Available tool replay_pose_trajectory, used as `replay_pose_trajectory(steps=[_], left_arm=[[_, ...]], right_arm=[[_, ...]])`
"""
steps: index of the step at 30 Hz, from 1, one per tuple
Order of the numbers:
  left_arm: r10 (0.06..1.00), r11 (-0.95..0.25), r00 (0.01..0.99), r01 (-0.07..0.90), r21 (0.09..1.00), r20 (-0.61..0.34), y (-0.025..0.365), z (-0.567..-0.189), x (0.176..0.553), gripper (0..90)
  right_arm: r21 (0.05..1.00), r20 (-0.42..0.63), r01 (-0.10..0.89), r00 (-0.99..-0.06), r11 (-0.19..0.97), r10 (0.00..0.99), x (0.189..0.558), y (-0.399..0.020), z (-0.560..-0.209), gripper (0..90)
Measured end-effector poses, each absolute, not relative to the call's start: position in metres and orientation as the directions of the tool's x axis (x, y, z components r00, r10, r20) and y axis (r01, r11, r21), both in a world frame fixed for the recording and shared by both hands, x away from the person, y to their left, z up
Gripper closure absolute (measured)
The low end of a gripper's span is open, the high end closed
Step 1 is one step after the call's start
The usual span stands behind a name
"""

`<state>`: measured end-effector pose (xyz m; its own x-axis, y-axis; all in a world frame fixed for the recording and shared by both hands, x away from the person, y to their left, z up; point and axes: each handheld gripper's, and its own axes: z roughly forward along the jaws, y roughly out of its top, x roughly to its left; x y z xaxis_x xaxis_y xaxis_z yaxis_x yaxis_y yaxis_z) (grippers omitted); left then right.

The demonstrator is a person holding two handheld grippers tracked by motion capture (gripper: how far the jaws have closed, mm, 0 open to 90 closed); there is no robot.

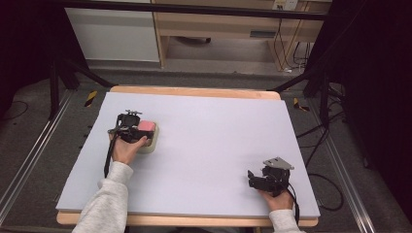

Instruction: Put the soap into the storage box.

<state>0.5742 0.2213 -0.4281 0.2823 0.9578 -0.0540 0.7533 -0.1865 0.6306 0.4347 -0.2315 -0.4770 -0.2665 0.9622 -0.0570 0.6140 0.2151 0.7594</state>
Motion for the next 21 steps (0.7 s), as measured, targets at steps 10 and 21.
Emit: replay_pose_trajectory(steps=[10, 21], left_arm=[[0.959, -0.182, 0.277, 0.756, 0.629, -0.056, 0.221, -0.431, 0.575, 37.2], [0.961, -0.180, 0.272, 0.766, 0.618, -0.057, 0.223, -0.439, 0.576, 37.2]], right_arm=[[0.759, -0.058, 0.614, -0.271, 0.219, 0.961, 0.435, -0.232, -0.477, 10.9], [0.759, -0.056, 0.615, -0.268, 0.216, 0.962, 0.435, -0.232, -0.477, 10.9]])
